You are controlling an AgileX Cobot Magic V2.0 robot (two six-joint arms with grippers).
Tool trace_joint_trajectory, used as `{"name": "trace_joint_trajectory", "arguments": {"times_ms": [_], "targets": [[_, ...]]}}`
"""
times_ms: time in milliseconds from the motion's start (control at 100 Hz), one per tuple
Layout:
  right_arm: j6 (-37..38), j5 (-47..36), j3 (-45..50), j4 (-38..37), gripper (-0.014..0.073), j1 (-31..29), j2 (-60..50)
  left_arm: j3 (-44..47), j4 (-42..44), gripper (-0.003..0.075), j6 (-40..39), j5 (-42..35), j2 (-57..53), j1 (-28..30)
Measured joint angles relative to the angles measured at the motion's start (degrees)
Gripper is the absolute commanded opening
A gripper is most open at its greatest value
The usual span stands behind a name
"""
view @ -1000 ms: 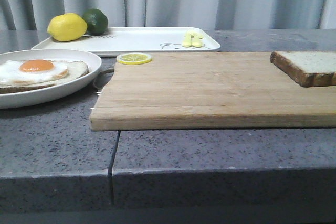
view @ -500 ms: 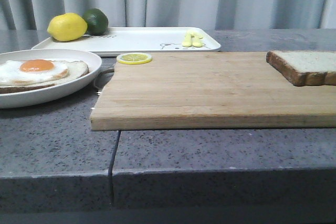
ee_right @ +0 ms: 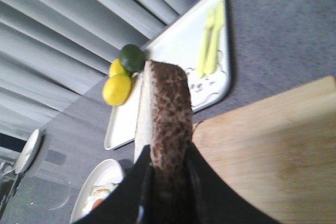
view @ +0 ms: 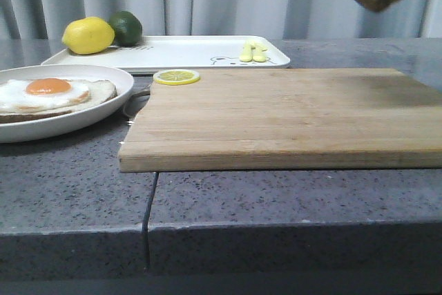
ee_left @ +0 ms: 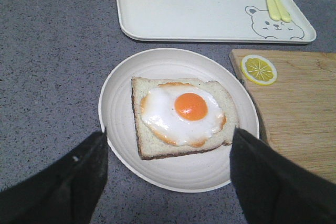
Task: Place bread and move sandwich to tray
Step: 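Lift the bread with the right gripper and carry it over the egg plate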
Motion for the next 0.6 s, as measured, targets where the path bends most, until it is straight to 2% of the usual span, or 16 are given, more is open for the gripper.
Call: {"name": "trace_joint_trajectory", "arguments": {"times_ms": [150,270,470,600], "targets": [[2.2,-5.6,-2.7,3.7,-0.0109,9.3,-1.1,0.0,0.0,0.0462,0.0,0.0,0.0,0.0],[2.3,-14.7,-2.9,8.1,-0.0109,18.9,-1.1,0.0,0.0,0.0462,0.0,0.0,0.0,0.0],[0.0,-26.1,-3.0,15.4,-0.0109,33.5,2.6,0.0,0.0,0.0462,0.0,0.0,0.0,0.0],[-2.2,-32.3,-5.0,17.3,-0.0109,41.3,7.5,0.0,0.0,0.0462,0.0,0.0,0.0,0.0]]}}
